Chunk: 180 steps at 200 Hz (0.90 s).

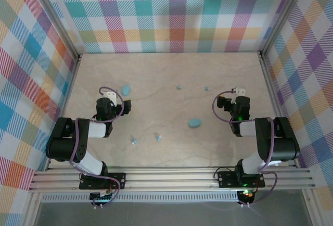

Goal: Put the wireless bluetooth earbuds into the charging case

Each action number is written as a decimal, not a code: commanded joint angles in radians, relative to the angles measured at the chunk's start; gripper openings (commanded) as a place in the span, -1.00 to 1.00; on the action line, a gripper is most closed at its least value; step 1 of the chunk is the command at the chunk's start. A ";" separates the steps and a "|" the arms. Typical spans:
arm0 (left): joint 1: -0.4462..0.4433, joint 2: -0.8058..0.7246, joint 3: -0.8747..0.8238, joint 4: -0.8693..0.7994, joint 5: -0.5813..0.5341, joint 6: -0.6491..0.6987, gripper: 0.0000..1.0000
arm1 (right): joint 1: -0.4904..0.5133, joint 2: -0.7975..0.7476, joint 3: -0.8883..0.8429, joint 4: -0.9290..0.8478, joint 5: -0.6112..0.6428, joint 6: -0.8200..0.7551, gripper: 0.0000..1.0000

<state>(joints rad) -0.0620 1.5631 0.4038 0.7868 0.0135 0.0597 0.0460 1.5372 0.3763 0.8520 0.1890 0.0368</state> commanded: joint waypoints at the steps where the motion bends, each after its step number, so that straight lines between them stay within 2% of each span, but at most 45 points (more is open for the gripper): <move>1: 0.013 0.002 0.020 0.015 -0.009 -0.012 1.00 | -0.006 -0.005 0.012 0.021 -0.013 0.006 1.00; 159: 0.012 0.000 0.020 0.015 -0.010 -0.012 1.00 | -0.006 -0.005 0.012 0.021 -0.013 0.006 0.99; 180: 0.013 -0.006 0.014 0.018 0.029 0.004 1.00 | -0.005 -0.005 0.010 0.022 -0.014 0.005 1.00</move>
<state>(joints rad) -0.0620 1.5631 0.4038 0.7872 0.0162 0.0601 0.0460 1.5372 0.3763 0.8520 0.1886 0.0368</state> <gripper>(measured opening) 0.999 0.996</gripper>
